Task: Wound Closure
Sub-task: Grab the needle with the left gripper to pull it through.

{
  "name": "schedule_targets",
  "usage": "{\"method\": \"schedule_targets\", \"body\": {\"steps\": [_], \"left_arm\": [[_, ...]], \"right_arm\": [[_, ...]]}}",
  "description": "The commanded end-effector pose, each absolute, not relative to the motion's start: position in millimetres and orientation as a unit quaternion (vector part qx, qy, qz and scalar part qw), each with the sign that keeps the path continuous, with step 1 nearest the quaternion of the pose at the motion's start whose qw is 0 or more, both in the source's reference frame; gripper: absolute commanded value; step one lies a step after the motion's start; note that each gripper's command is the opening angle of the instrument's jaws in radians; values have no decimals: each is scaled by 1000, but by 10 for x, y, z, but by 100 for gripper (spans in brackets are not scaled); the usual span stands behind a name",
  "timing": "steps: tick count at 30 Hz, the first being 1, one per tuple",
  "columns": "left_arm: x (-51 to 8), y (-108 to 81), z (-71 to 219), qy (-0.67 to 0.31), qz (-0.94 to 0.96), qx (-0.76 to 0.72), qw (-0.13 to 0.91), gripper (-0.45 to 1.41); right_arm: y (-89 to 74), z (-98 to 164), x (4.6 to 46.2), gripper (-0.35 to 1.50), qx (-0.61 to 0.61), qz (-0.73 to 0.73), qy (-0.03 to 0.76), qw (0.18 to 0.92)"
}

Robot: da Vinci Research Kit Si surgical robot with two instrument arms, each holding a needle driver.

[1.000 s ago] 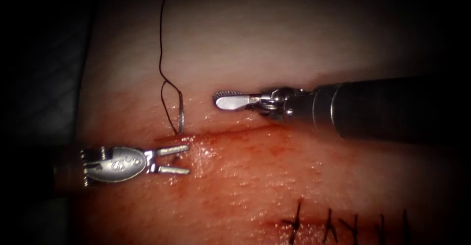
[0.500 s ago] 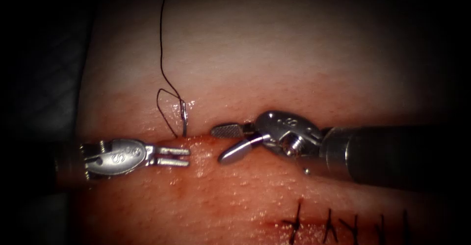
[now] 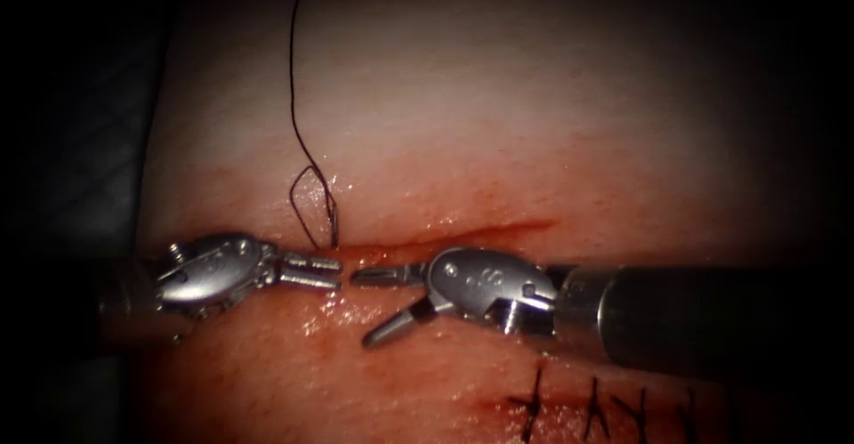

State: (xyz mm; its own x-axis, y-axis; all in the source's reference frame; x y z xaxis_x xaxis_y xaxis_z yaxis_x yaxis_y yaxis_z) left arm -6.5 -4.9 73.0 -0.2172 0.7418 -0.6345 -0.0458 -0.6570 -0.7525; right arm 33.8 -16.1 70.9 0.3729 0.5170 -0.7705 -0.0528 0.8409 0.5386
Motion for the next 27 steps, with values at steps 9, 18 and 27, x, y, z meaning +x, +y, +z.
{"method": "schedule_targets", "body": {"steps": [9, 18, 27], "left_arm": [[-59, -46, 718, -464, 607, -522, 380, -45], [-62, -54, 686, -545, 542, -485, 417, -45], [-38, -53, 619, -502, 581, -557, 318, -45]], "right_arm": [[-167, 735, 347, 64, 200, 159, 480, 839], [-176, 739, 349, 61, 206, 146, 482, 839], [-179, 741, 348, 59, 207, 144, 483, 839]]}}
